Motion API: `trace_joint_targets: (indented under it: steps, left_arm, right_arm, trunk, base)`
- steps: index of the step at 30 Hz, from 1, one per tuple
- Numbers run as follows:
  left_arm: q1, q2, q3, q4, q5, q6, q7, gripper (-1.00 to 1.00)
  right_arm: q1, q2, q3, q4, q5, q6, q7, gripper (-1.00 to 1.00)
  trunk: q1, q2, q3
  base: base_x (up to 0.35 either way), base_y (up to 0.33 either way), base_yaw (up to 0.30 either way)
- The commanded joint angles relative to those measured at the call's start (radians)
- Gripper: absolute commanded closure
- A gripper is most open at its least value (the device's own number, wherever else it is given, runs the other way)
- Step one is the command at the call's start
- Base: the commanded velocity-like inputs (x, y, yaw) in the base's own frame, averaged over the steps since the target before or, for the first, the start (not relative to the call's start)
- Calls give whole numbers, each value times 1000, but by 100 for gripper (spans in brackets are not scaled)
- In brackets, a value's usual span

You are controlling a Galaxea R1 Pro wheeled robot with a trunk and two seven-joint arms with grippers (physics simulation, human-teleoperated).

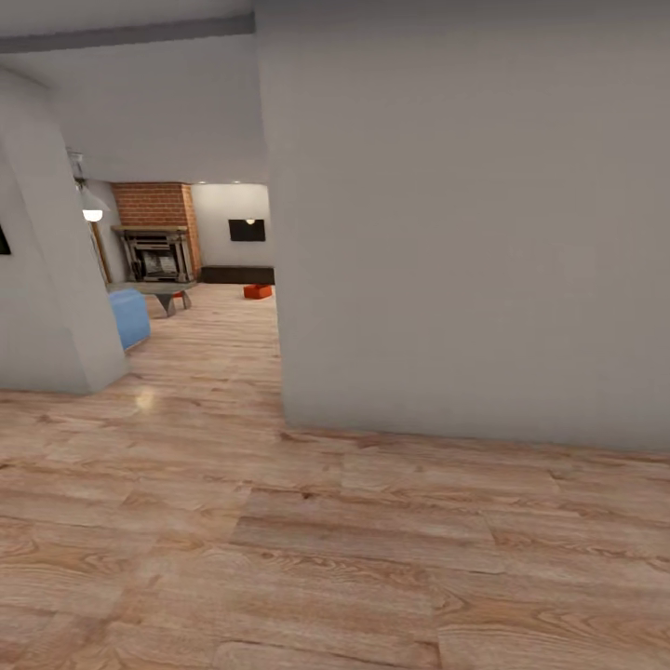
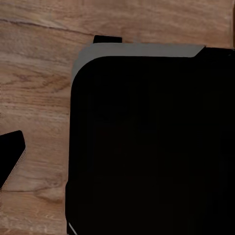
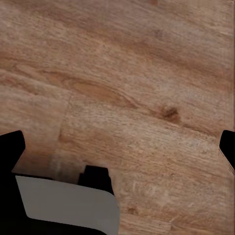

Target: Move the two storage containers from the living room to the garage. In the garage, place one container on the floor and stack the other container on top of it (either order is fine).

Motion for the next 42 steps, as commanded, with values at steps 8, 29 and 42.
trace_joint_targets:
  steps: [8,29,42]
  left_arm:
    - [-1,0,2,0,6,-2,0,-100]
    - [-1,0,2,0,6,-2,0,-100]
    - [-1,0,2,0,6,-2,0,-100]
  right_arm:
    - [0,1,10,-1,-10,-2,-4,-100]
    - [0,0,8,-1,-9,-2,-4,-100]
    - [0,0,8,-1,-9,-2,-4,-100]
  trunk:
    - [1,0,-1]
    - [1,0,-1]
    - [1,0,-1]
  base:
    - [323,0,13]
    - [323,0,248]
    - [323,0,270]
